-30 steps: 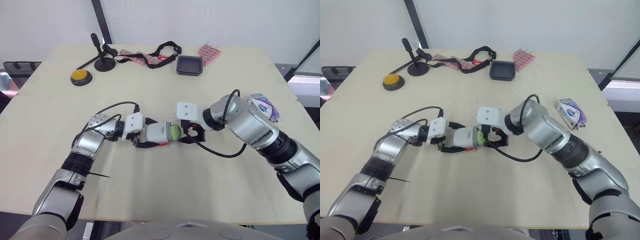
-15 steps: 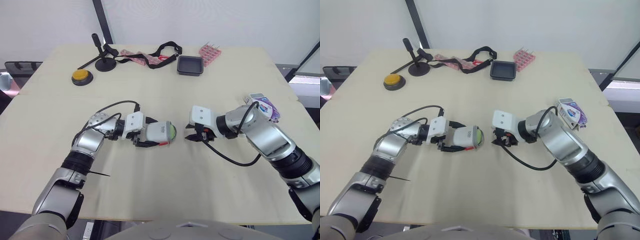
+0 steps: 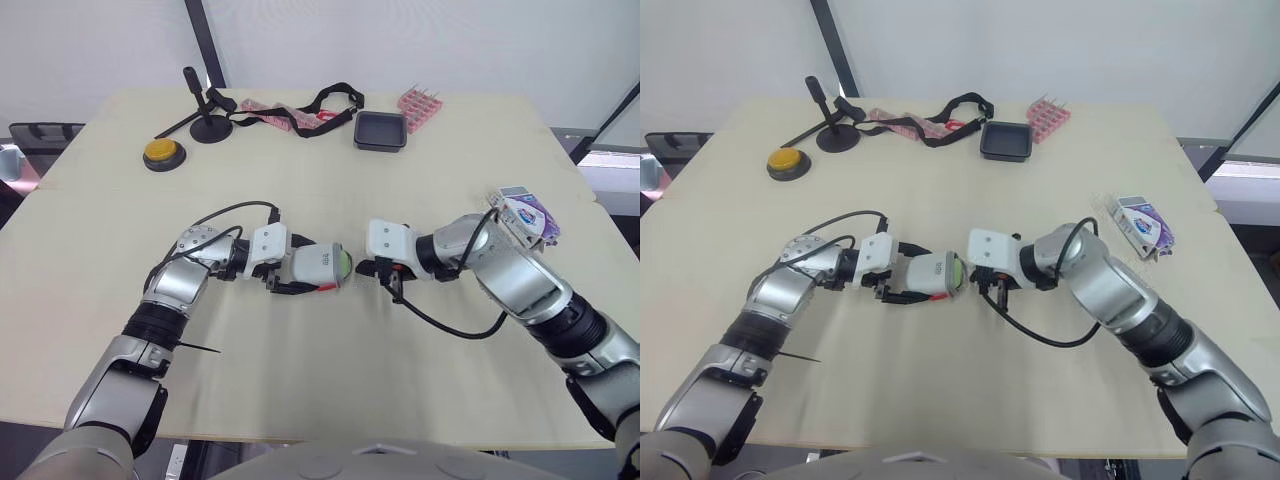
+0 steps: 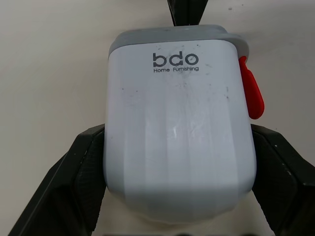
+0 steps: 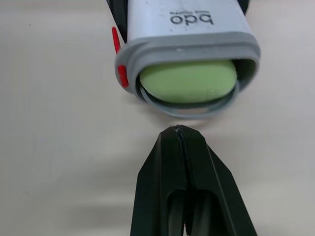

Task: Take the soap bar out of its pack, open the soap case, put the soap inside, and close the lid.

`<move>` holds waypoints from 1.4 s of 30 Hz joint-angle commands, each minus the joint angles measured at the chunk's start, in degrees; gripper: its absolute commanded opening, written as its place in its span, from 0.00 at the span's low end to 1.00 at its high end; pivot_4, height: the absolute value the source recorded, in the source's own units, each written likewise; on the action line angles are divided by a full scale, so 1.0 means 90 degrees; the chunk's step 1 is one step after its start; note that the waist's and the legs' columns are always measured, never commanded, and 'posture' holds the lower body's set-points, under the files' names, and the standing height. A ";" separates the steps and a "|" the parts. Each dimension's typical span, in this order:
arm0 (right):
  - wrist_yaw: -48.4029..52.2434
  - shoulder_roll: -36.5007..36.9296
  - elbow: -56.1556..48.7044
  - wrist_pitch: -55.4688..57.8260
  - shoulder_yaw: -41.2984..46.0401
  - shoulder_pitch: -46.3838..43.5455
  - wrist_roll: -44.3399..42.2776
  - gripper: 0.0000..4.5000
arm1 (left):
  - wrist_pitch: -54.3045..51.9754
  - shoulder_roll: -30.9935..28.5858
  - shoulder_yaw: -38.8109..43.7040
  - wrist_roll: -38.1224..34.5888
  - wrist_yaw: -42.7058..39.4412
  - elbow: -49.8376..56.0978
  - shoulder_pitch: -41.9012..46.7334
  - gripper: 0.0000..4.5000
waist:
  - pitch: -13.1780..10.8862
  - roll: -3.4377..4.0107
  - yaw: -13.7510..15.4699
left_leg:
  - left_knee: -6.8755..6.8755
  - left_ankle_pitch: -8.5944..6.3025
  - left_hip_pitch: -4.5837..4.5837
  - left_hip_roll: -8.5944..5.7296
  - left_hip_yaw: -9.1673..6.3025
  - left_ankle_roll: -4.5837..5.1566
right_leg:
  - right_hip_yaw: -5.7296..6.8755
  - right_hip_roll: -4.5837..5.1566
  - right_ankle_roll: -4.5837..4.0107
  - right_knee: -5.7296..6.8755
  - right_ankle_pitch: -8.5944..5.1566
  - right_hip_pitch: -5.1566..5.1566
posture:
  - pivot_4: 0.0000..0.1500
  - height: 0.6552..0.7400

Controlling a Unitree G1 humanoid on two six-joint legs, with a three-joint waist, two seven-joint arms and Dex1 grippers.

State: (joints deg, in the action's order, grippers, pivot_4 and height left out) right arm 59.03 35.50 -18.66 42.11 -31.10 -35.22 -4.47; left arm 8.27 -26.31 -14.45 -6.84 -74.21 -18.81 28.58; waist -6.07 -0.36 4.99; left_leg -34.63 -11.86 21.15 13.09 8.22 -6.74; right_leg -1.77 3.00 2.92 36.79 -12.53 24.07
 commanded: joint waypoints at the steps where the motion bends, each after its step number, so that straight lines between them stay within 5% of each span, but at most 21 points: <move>1: -0.0042 -0.0097 0.0085 -0.0199 0.0020 -0.0252 0.0132 0.01 | 0.0009 -0.0030 0.0104 -0.0167 0.0038 0.0308 0.0056 0.77 | 0.0000 0.0000 -0.0005 | 0.0000 0.0000 0.0000 0.0000 0.0000 0.0000 | 0.0000 0.0000 0.0000 0.0000 0.0000 0.0000 | 1.00 1.00; 15: 0.0083 0.0246 0.0176 -0.0221 0.0331 0.0034 0.0226 0.01 | 0.0106 -0.0044 0.0134 -0.0161 0.0178 0.0375 -0.0114 0.77 | 0.0000 0.0000 0.0003 | 0.0000 0.0000 0.0002 0.0000 -0.0001 0.0000 | 0.0001 0.0000 0.0000 -0.0001 0.0000 0.0000 | 1.00 1.00; 20: 0.0011 0.0357 -0.0225 0.0958 0.1523 0.0704 -0.0762 0.01 | 0.0516 -0.0102 0.0219 -0.0156 0.0231 0.0313 -0.0245 0.77 | 0.0000 0.0000 0.0022 | 0.0001 -0.0001 0.0005 0.0000 -0.0001 0.0001 | -0.0007 0.0000 0.0000 -0.0008 0.0000 0.0000 | 1.00 1.00; 30: -0.0703 -0.0985 -0.0844 0.5096 0.4258 0.1404 -0.3300 0.70 | 0.1292 0.0009 0.0234 -0.0205 0.0421 0.0181 -0.0255 0.77 | 0.0000 0.0002 0.0115 | -0.0002 0.0000 0.0001 0.0002 0.0002 0.0001 | 0.0000 -0.0001 0.0000 -0.0004 0.0000 0.0001 | 1.00 1.00; 34: -0.1071 -0.1261 -0.0687 0.5599 0.4703 0.1499 -0.4047 0.99 | 0.1443 0.0108 0.0192 -0.0289 0.0431 0.0255 -0.0276 0.77 | 0.0000 0.0002 0.0149 | -0.0002 0.0000 -0.0016 0.0002 0.0002 0.0000 | 0.0002 0.0000 -0.0001 -0.0003 0.0000 0.0002 | 1.00 1.00; 42: -0.2242 -0.1669 -0.0112 0.5599 0.5008 0.1506 -0.5401 0.99 | 0.1423 0.0232 0.0048 -0.0312 0.0443 0.0552 -0.0341 0.77 | -0.0001 0.0003 0.0151 | 0.0000 0.0000 -0.0020 0.0001 0.0004 -0.0001 | 0.0001 0.0001 -0.0001 -0.0005 -0.0001 0.0001 | 1.00 1.00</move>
State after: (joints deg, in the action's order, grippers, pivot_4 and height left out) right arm 40.53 20.41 -19.67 92.11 12.19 -21.03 -49.42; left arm 20.46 -23.93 -14.63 -7.98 -70.50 -16.67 25.41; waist -6.08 -0.33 6.35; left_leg -34.63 -11.86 20.97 13.10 8.25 -6.76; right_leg -1.76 3.02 2.91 36.75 -12.53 24.08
